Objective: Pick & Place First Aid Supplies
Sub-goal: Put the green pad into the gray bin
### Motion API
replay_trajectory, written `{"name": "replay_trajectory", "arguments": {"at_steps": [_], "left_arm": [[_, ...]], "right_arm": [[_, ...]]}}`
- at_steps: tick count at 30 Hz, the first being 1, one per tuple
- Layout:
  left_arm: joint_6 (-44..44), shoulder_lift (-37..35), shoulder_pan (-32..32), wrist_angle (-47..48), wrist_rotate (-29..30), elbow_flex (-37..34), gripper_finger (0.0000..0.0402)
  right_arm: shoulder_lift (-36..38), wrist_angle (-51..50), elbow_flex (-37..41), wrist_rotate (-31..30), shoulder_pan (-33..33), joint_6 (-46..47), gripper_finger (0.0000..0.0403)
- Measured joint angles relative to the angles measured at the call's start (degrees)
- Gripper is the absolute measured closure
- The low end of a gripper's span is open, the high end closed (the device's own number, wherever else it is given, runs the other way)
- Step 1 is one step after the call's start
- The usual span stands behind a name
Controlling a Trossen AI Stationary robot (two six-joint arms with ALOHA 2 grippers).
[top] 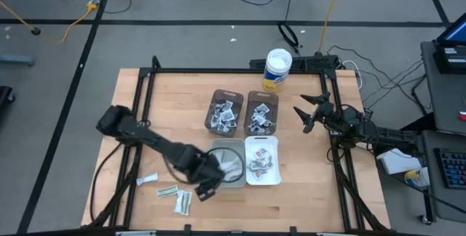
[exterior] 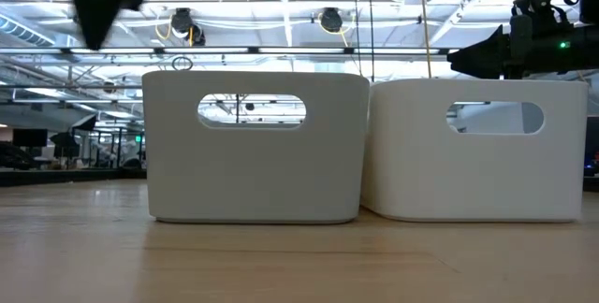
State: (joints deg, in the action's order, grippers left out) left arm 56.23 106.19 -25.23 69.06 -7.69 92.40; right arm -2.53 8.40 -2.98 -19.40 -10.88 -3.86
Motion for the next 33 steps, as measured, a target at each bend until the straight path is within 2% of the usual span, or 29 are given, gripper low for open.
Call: {"name": "replay_trajectory", "arguments": {"at_steps": [10, 18, 26, 33], "left_arm": [[12.8, -10.5, -8.9, -6.7, -2.5, -16.5, 0.0121], [17.0, -16.7, -15.0, -7.1, -5.2, -25.5, 0.0119], [19.2, -15.1, -18.9, -18.1, -5.5, -32.0, 0.0129], [19.2, -12.3, -19.7, -21.8, -5.1, -35.4, 0.0142]], "right_arm": [[0.0, 0.0, 0.0, 0.0, 0.0, 0.0, 0.0124], [0.0, 0.0, 0.0, 0.0, 0.0, 0.0, 0.0124], [0.0, 0.0, 0.0, 0.0, 0.0, 0.0, 0.0124], [0.0, 0.0, 0.0, 0.0, 0.0, 0.0, 0.0124]]}}
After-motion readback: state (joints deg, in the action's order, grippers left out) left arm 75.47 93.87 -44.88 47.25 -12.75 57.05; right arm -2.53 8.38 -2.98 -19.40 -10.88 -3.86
